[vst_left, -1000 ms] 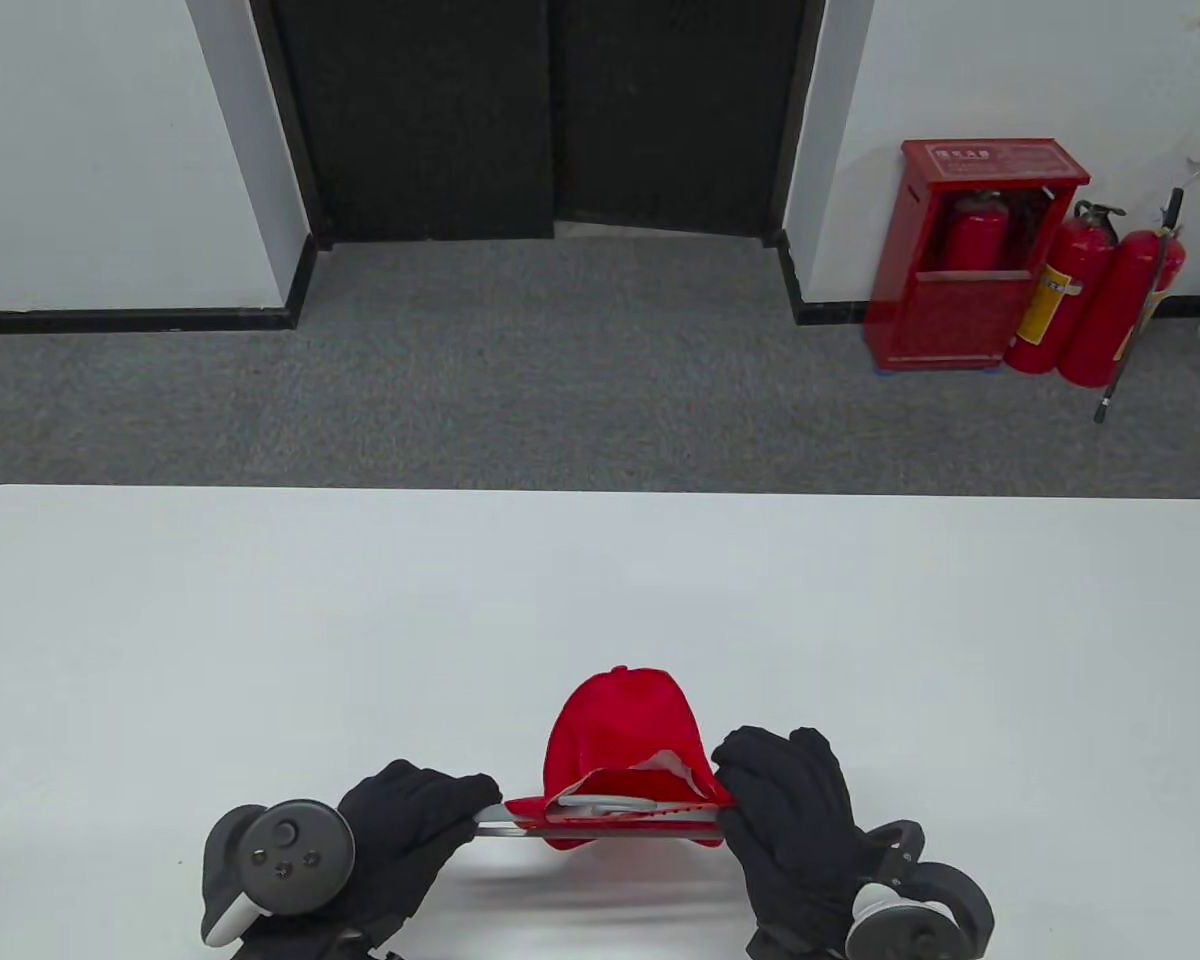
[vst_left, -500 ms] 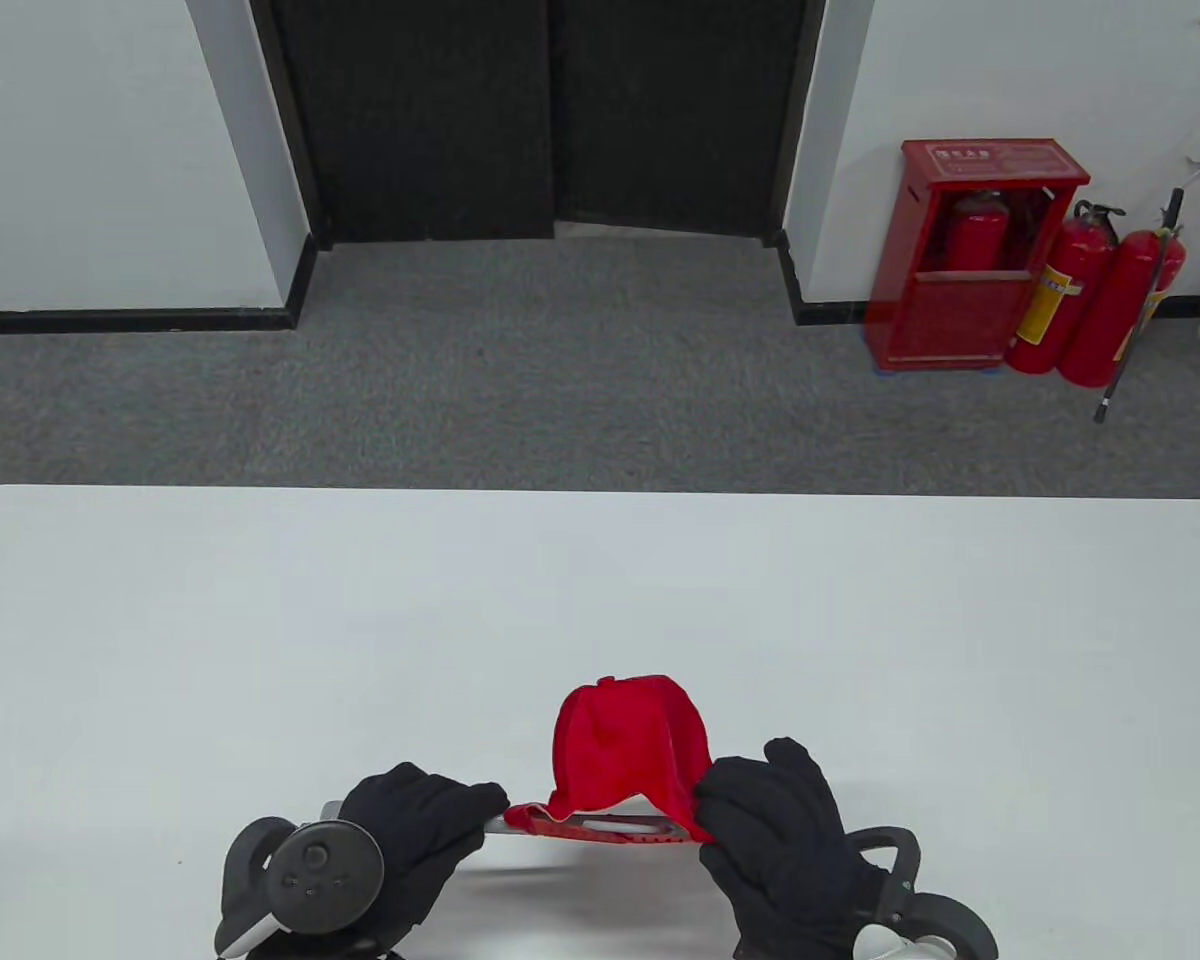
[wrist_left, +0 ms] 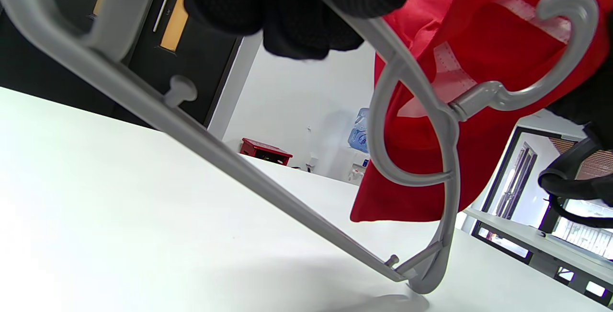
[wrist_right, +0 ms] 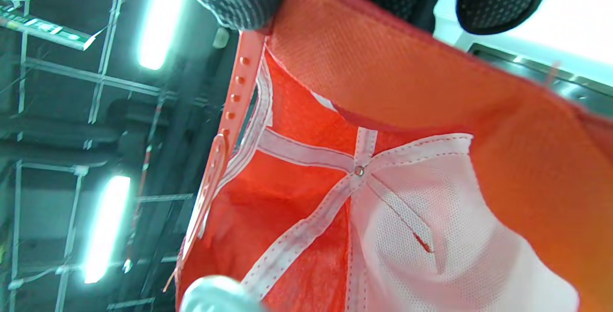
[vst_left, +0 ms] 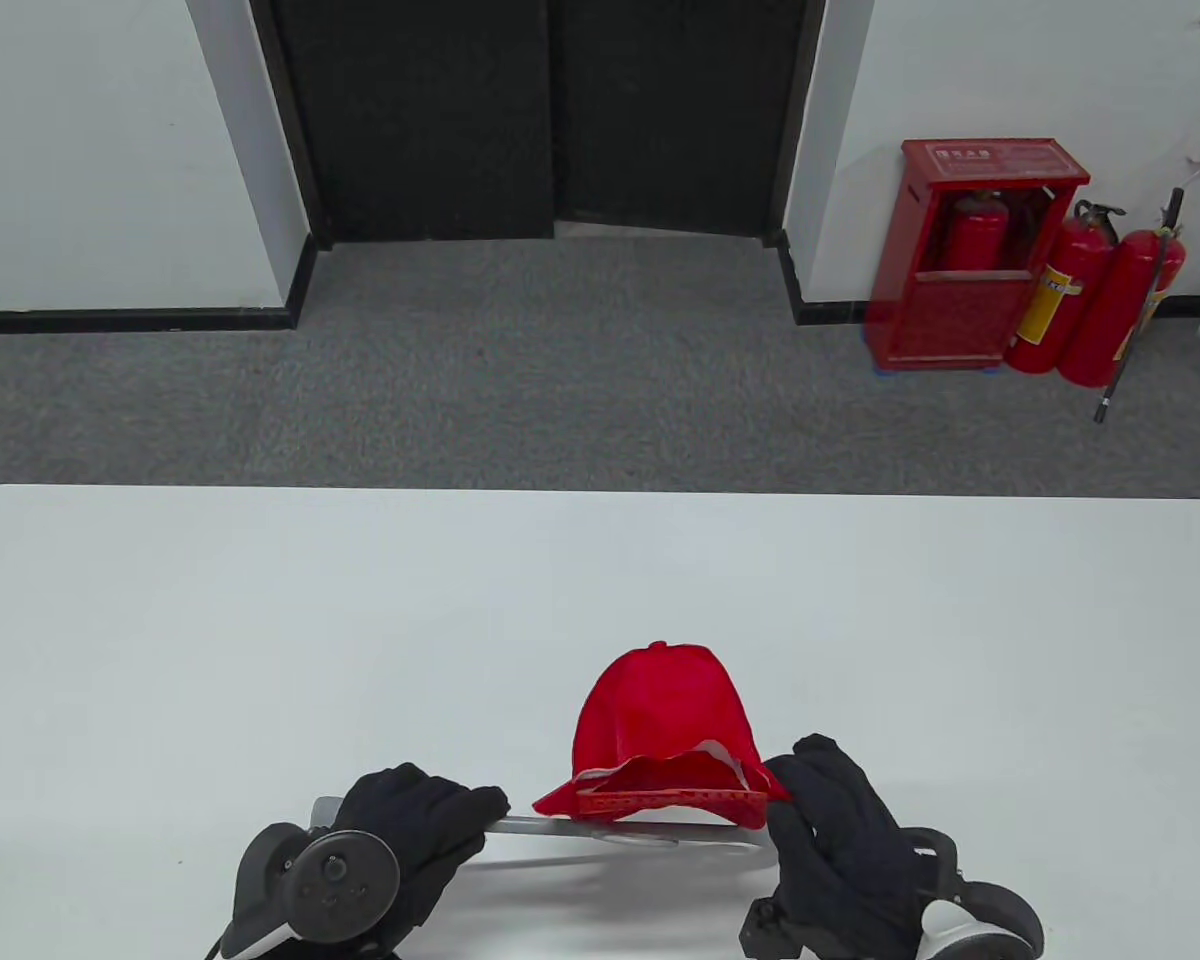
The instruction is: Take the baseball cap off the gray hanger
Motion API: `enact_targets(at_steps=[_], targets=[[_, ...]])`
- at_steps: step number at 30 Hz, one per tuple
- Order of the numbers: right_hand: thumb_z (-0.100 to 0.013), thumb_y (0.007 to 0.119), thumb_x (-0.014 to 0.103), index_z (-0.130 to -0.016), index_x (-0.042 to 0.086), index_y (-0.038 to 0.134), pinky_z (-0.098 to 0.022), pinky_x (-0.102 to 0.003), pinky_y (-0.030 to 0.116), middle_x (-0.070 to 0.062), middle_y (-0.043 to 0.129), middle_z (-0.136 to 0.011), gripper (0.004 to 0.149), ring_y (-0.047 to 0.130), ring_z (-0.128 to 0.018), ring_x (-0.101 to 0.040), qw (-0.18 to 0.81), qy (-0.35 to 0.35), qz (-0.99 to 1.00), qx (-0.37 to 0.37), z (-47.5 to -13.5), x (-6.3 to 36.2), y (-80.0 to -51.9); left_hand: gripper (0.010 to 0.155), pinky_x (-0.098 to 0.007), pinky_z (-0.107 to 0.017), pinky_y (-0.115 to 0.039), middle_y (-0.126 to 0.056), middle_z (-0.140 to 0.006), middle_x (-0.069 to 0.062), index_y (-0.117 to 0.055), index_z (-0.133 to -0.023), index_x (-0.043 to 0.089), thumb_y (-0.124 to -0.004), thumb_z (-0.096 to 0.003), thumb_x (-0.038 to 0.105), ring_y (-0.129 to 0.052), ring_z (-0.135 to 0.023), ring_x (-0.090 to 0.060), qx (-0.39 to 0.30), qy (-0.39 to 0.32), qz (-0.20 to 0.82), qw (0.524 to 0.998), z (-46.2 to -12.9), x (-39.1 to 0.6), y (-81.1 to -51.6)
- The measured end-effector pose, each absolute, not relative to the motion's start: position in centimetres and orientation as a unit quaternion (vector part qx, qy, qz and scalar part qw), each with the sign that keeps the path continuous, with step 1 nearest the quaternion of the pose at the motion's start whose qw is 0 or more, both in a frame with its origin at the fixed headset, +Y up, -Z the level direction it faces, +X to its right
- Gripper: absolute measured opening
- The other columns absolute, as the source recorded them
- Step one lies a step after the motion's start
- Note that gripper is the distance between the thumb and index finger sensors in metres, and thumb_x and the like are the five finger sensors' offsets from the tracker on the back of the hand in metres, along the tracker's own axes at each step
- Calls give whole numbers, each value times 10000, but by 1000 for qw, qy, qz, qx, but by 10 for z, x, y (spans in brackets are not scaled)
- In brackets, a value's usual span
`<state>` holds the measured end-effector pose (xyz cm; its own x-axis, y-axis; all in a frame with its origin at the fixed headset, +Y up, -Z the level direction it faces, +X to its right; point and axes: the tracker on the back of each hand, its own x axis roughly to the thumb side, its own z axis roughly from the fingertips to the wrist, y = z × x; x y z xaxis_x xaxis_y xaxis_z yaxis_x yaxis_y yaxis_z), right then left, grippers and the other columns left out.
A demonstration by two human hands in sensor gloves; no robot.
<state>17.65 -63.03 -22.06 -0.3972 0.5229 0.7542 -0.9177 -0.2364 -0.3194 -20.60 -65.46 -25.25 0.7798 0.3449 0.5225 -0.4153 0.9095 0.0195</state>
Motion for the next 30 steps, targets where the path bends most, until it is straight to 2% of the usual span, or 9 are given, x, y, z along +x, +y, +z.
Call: enact_targets(at_steps=[6, 13, 22, 30], targets=[[-551, 710, 347, -877, 173, 800, -579, -697, 692, -171, 891, -737, 381, 916, -610, -316, 542, -372, 727, 198, -229, 191, -636, 441, -623, -738, -589, -984, -851, -4, -822, -1000, 385, -755, -564, 365, -898, -732, -295, 63, -264, 205, 940, -253, -208, -655], [-553, 708, 350, -880, 176, 794, -577, -687, 699, -169, 887, -740, 379, 914, -611, -314, 586, -362, 711, 138, -238, 210, -645, 443, -628, -735, -590, -988, -846, -5, -823, -1001, 378, -753, -564, 365, -903, -725, -297, 81, -244, 197, 946, -254, -214, -651], [-559, 697, 352, -890, 180, 778, -587, -684, 693, -163, 874, -769, 381, 906, -649, -317, 690, -333, 640, 64, -250, 235, -661, 443, -631, -728, -597, -988, -846, -6, -821, -1002, 374, -751, -564, 365, -909, -716, -296, 98, -209, 213, 949, -260, -231, -646], [-564, 693, 351, -897, 173, 769, -593, -677, 687, -167, 862, -782, 385, 896, -662, -325, 722, -330, 608, 21, -256, 253, -673, 443, -660, -741, -563, -979, -854, -9, -809, -1010, 365, -747, -571, 361, -910, -706, -299, 86, -143, 290, 942, -270, -256, -649]])
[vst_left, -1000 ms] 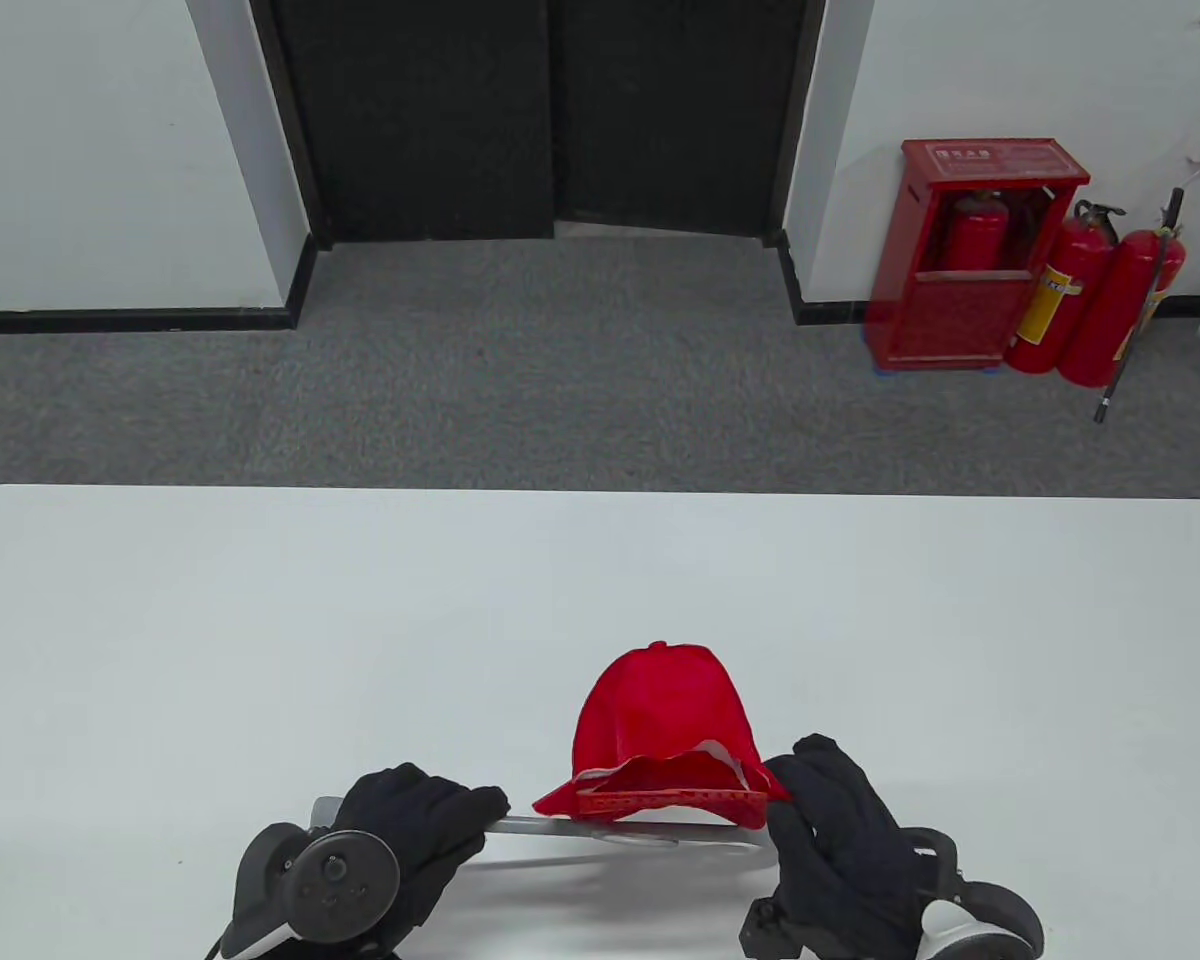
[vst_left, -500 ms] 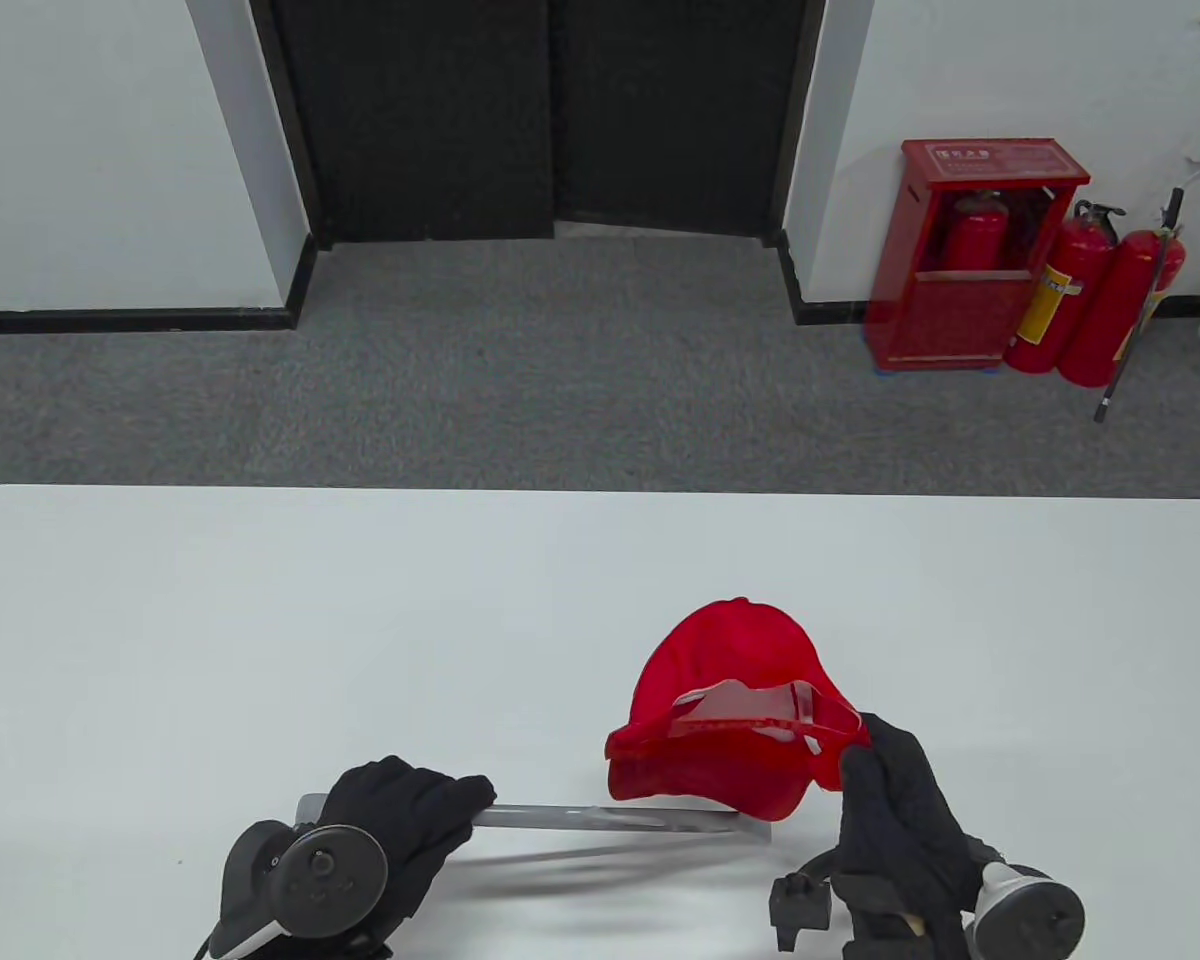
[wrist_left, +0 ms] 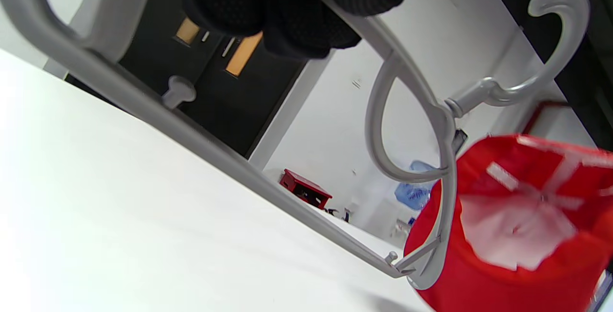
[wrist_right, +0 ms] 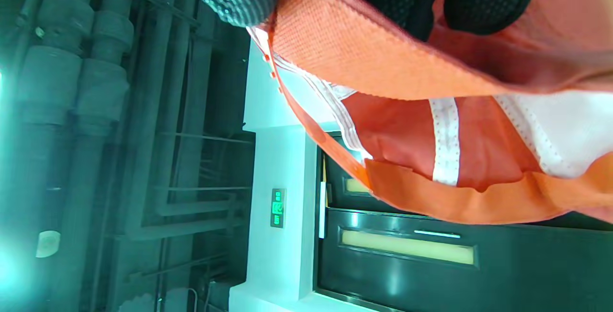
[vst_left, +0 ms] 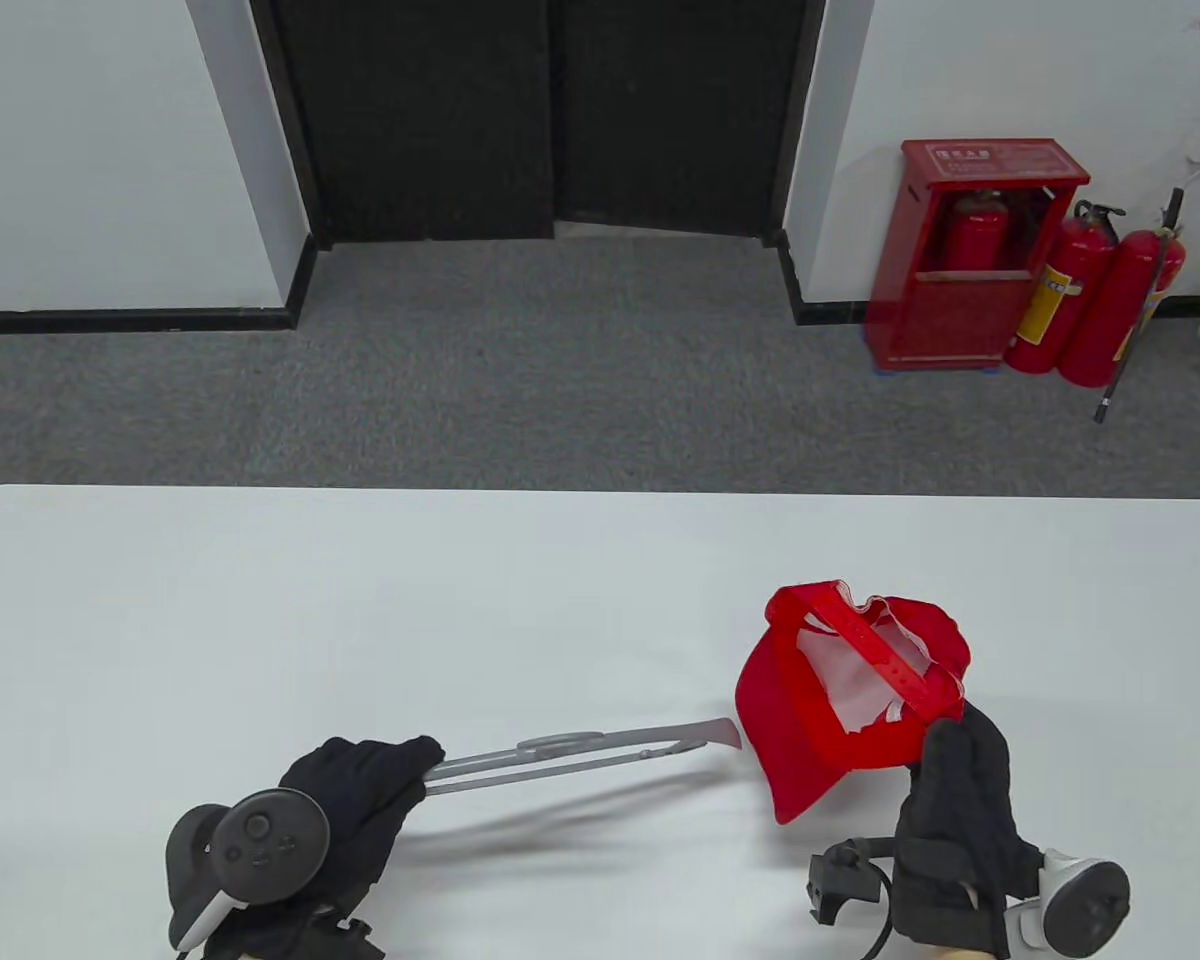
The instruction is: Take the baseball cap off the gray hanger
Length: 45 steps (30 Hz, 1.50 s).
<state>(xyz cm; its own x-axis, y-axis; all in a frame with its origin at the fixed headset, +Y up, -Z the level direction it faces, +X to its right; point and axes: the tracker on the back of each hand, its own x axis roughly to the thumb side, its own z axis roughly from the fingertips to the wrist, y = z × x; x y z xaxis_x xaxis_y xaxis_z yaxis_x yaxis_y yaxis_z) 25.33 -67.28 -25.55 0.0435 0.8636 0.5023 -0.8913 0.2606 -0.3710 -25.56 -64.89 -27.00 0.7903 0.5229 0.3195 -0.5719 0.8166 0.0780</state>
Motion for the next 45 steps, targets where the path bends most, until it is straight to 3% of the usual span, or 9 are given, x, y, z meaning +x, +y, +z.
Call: enact_targets(at_steps=[7, 17, 24, 28, 45], targets=[[-565, 695, 350, -905, 179, 767, -593, -685, 687, -168, 860, -805, 387, 900, -691, -333, 725, -272, 633, -2, -268, 250, -696, 445, -680, -742, -546, -971, -862, -16, -799, -1018, 361, -741, -576, 359, -910, -701, -303, 90, -107, 323, 936, -274, -267, -651], [-572, 700, 353, -924, 190, 761, -607, -701, 668, -168, 849, -856, 392, 899, -752, -350, 752, -211, 612, -120, -282, 276, -732, 450, -680, -736, -550, -966, -868, -16, -788, -1026, 353, -736, -578, 360, -909, -699, -304, 104, -77, 335, 933, -275, -274, -654], [-588, 684, 381, -981, 136, 712, -589, -719, 656, -217, 806, -901, 464, 858, -778, -404, 744, -160, 621, -184, -284, 287, -742, 452, -679, -734, -554, -960, -875, -20, -783, -1029, 352, -734, -580, 358, -908, -698, -305, 92, -70, 349, 930, -278, -280, -657], [-594, 670, 400, -995, 110, 692, -578, -723, 653, -239, 793, -906, 496, 842, -780, -427, 730, -177, 631, -194, -281, 287, -738, 452, -679, -733, -553, -961, -874, -20, -782, -1030, 352, -733, -581, 358, -909, -698, -305, 95, -64, 349, 930, -279, -281, -657], [-593, 640, 421, -933, 149, 757, -555, -656, 731, -185, 867, -825, 451, 910, -696, -357, 725, -281, 619, -115, -269, 282, -710, 455, -676, -726, -564, -950, -887, -15, -767, -1035, 352, -729, -582, 357, -907, -704, -301, 122, -10, 336, 934, -284, -292, -668]])
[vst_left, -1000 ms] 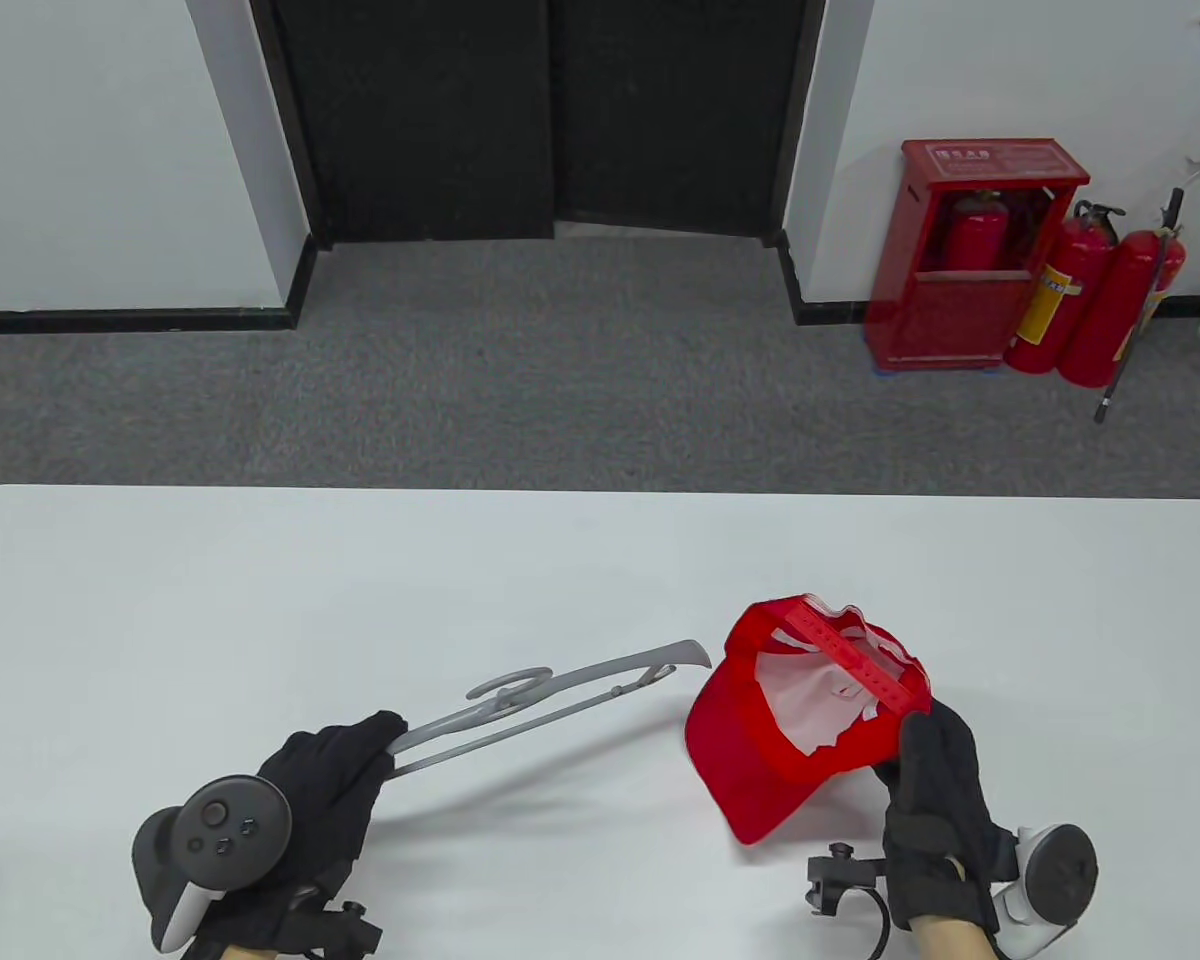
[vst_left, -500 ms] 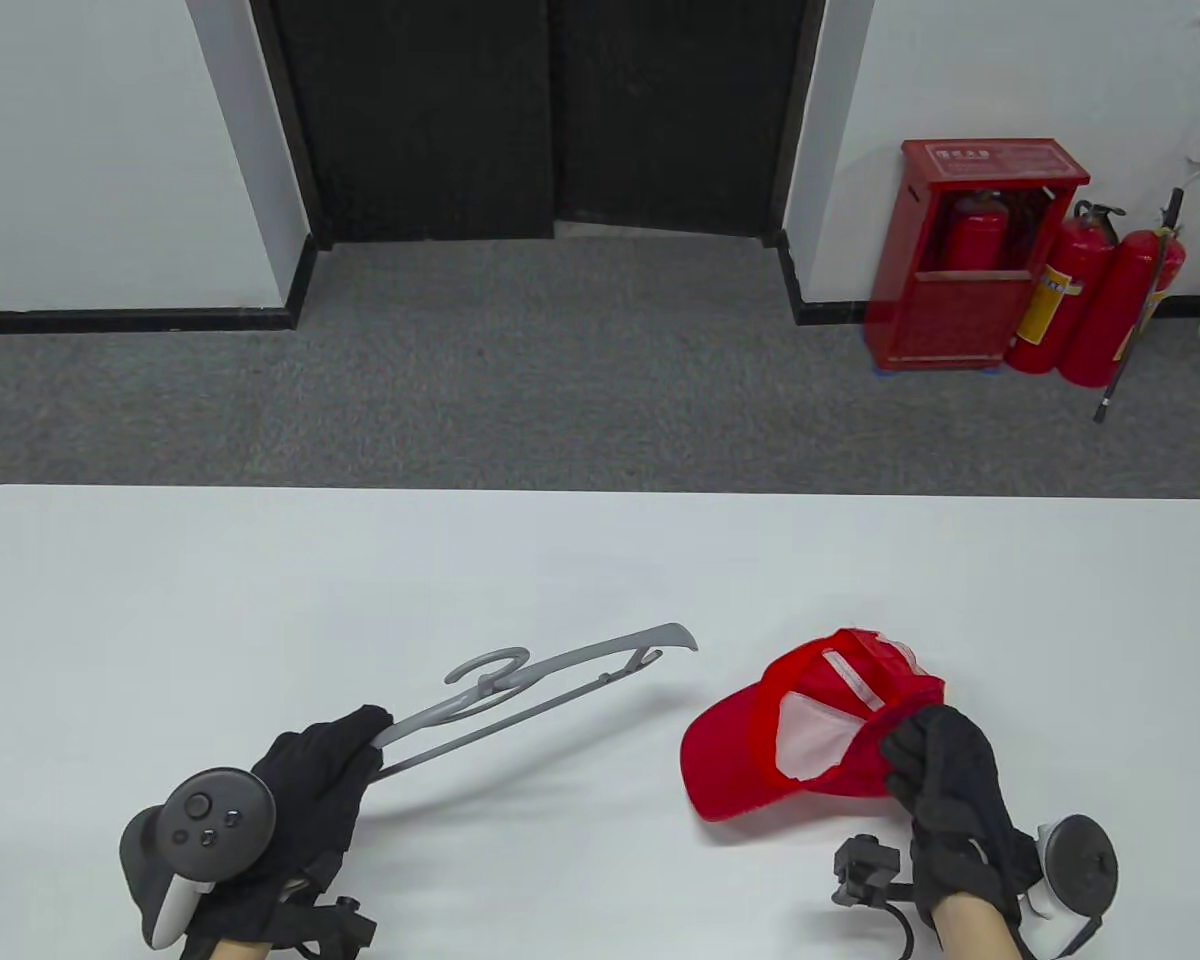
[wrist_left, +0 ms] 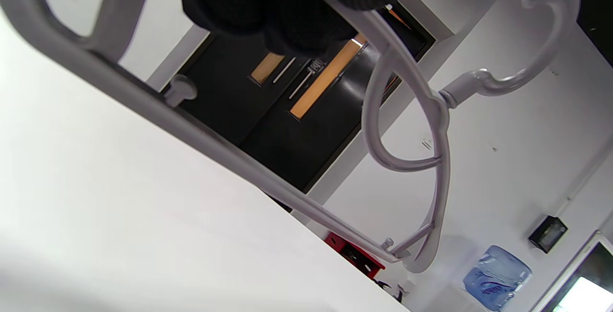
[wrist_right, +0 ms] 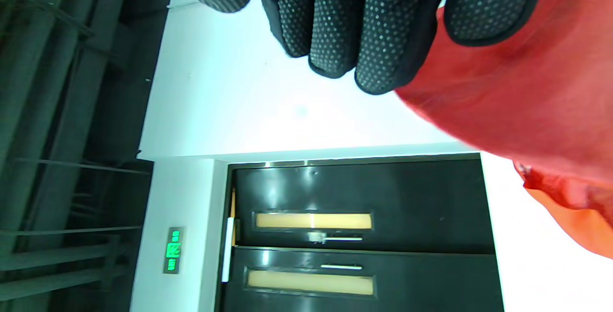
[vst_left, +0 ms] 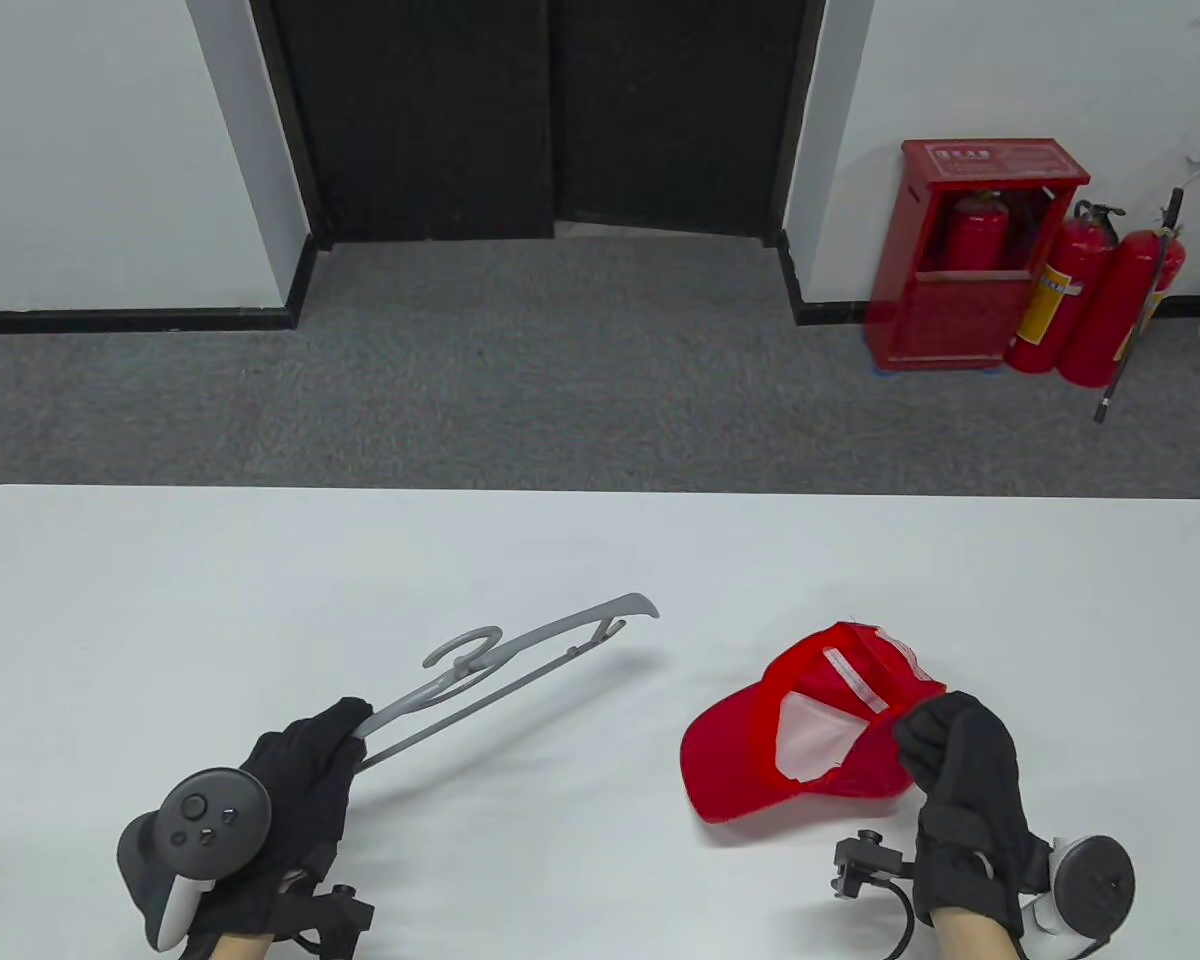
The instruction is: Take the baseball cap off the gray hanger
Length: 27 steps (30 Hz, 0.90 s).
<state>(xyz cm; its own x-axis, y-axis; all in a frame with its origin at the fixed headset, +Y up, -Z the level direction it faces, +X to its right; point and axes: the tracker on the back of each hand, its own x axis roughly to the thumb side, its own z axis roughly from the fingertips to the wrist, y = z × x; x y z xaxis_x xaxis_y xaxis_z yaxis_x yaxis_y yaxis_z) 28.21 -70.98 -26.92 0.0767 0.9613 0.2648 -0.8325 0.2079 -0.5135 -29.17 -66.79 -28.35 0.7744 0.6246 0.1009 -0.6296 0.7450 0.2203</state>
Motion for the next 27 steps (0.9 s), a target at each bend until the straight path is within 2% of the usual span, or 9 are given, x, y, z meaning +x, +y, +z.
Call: enact_targets(at_steps=[10, 15, 24, 27], targets=[[-587, 647, 419, -916, 148, 776, -535, -636, 750, -187, 881, -804, 445, 920, -669, -355, 740, -287, 605, -69, -270, 276, -706, 450, -687, -723, -556, -945, -893, -14, -763, -1031, 340, -732, -583, 348, -906, -722, -308, 127, 45, 343, 929, -291, -312, -682], [-586, 648, 420, -916, 150, 776, -536, -636, 749, -186, 881, -804, 445, 919, -670, -357, 735, -287, 612, -54, -270, 274, -703, 450, -687, -722, -560, -945, -892, -12, -761, -1030, 342, -733, -581, 349, -908, -723, -305, 143, 53, 303, 941, -292, -311, -686], [-586, 647, 420, -917, 148, 775, -541, -648, 740, -191, 878, -809, 448, 915, -677, -362, 729, -282, 622, -38, -271, 271, -704, 442, -680, -722, -579, -960, -891, 0, -782, -1016, 361, -751, -575, 355, -920, -724, -297, 130, 46, 223, 965, -296, -306, -697], [-586, 648, 419, -917, 148, 776, -543, -650, 737, -191, 877, -812, 447, 913, -679, -365, 731, -278, 622, -35, -271, 270, -705, 439, -677, -718, -593, -970, -884, 8, -790, -1010, 366, -763, -571, 357, -930, -718, -293, 114, 44, 235, 964, -299, -306, -700]])
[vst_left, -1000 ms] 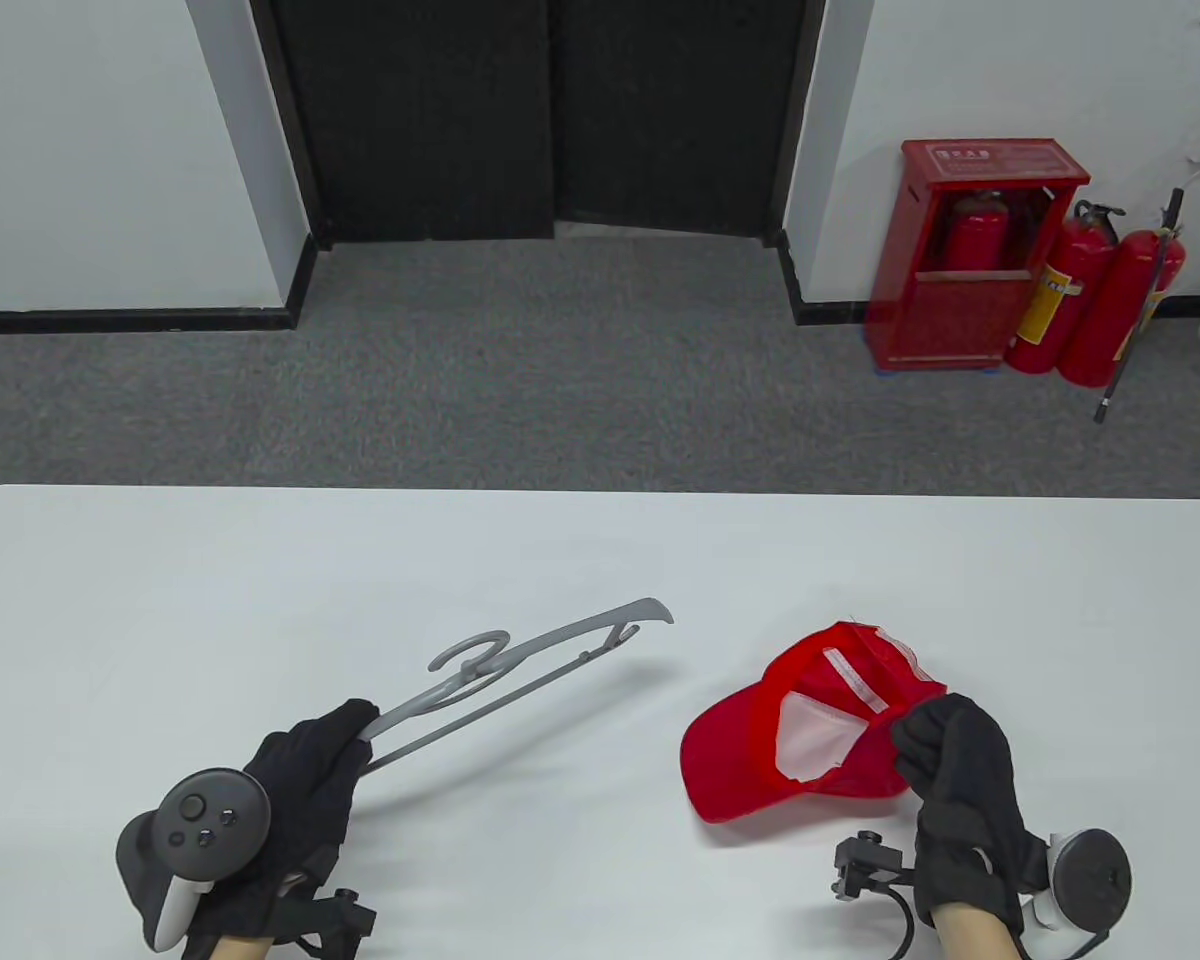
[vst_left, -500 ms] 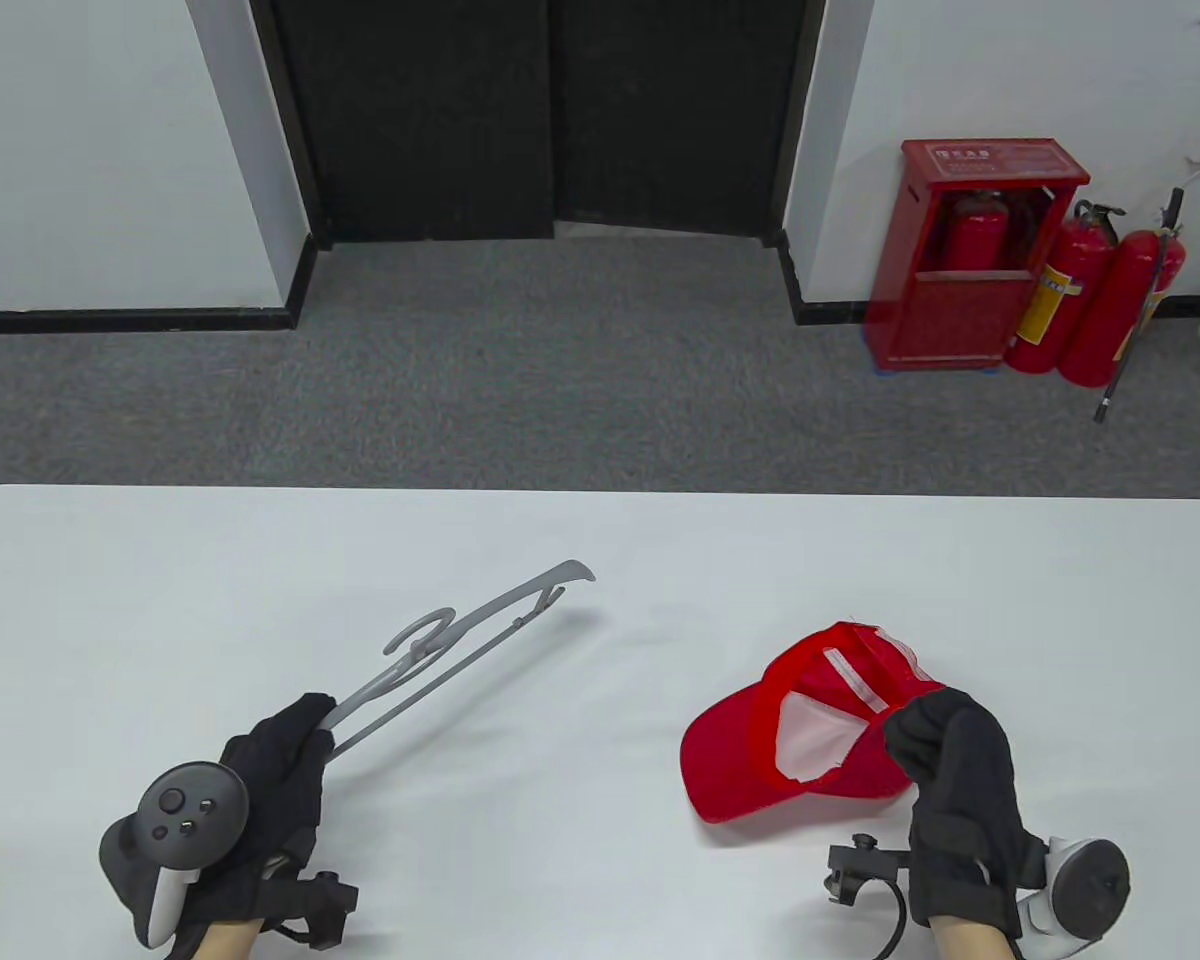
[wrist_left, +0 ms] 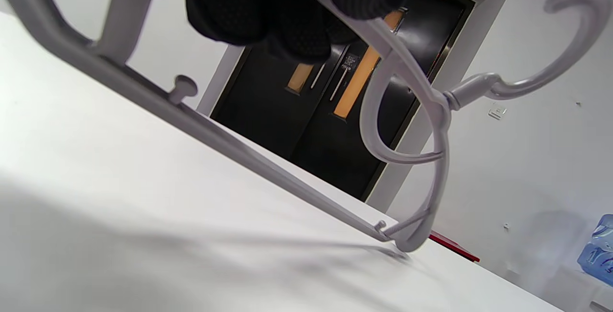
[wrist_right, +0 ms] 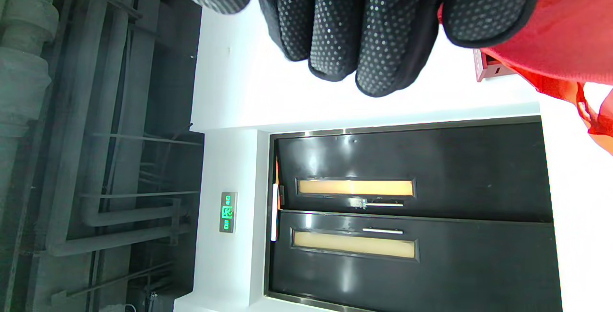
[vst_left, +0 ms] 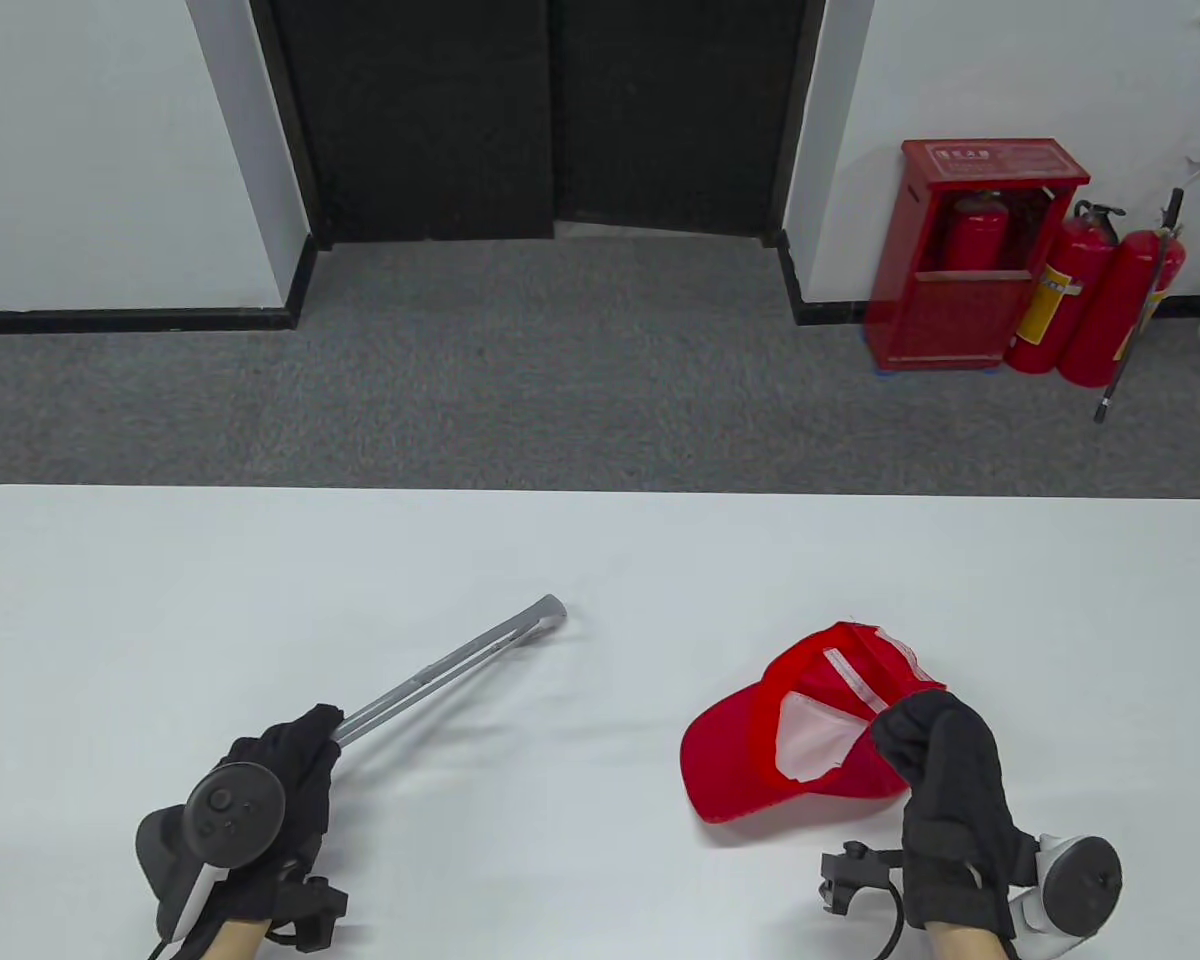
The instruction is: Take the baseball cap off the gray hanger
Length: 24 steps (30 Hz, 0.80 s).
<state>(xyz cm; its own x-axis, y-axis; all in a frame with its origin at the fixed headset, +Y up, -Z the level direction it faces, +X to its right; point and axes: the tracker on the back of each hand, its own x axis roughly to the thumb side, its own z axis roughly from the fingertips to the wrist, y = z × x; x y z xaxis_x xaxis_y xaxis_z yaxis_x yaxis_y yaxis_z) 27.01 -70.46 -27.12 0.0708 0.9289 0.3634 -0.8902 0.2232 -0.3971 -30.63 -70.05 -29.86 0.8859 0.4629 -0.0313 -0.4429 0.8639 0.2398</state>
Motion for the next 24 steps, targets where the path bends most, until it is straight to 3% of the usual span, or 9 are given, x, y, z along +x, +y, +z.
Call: enact_targets(at_steps=[24], targets=[[-585, 650, 418, -918, 144, 777, -545, -660, 729, -196, 876, -815, 450, 912, -683, -372, 722, -269, 638, -17, -272, 264, -704, 438, -668, -718, -615, -968, -953, -16, -805, -1015, 362, -774, -578, 357, -955, -808, -326, -98, 21, 181, 978, -315, -296, -744]])
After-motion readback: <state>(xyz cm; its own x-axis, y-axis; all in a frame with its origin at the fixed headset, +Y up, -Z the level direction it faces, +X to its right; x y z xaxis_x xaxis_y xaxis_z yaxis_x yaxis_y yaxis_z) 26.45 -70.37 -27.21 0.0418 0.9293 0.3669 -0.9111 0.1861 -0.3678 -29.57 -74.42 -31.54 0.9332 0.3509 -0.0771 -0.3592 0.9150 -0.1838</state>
